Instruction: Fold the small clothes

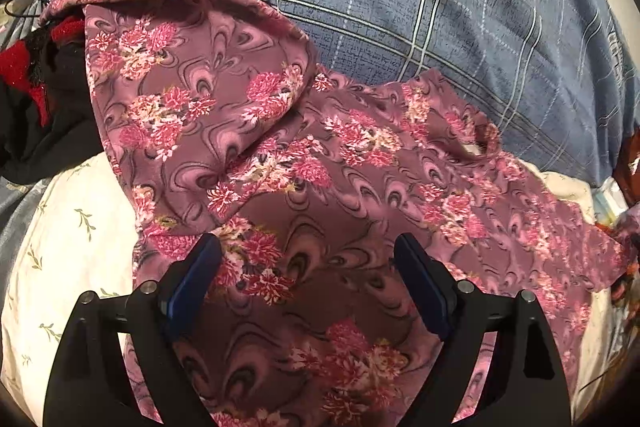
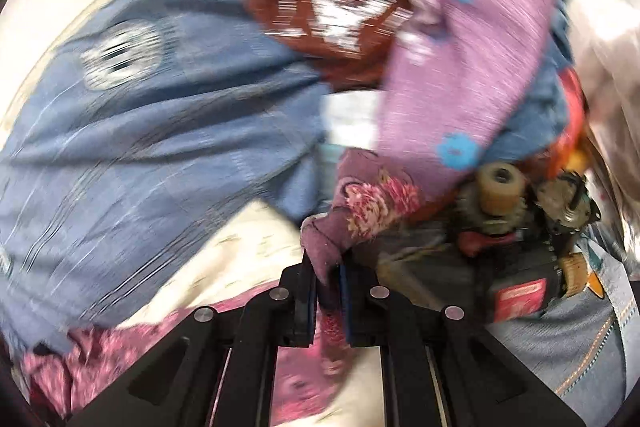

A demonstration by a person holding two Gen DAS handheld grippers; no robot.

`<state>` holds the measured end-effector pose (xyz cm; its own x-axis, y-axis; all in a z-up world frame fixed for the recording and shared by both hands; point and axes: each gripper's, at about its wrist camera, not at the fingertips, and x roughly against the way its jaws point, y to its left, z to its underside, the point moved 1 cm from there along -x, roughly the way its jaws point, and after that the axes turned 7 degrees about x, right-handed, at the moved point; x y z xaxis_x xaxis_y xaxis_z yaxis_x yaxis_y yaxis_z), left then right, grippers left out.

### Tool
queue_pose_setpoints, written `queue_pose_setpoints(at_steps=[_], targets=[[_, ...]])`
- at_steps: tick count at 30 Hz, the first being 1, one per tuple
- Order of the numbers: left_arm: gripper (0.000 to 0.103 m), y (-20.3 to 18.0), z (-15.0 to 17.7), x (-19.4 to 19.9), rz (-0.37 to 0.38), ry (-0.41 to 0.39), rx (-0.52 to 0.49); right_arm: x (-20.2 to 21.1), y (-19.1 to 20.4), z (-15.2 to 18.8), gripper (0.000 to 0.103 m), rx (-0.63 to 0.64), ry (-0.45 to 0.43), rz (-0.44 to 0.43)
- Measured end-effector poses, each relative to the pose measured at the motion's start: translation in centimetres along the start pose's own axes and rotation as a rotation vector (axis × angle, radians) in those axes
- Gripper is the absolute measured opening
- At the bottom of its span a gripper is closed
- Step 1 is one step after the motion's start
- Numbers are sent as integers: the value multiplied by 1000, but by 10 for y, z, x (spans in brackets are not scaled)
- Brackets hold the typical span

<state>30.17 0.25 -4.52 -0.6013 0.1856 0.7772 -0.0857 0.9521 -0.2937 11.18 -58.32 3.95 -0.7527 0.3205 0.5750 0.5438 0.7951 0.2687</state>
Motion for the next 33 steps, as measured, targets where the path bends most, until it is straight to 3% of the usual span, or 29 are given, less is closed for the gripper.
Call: queue_pose_setpoints(at_steps=[6,22,33], targets=[[88,2,-1,14,48,-9,-3,10,68,17,9,81,20,-102],[88,12,-9,25,80,53,-4,-3,300,126,9,339,234,-436],[88,20,-17,32,85,31,3,6,407,198,9,507,321,-553]])
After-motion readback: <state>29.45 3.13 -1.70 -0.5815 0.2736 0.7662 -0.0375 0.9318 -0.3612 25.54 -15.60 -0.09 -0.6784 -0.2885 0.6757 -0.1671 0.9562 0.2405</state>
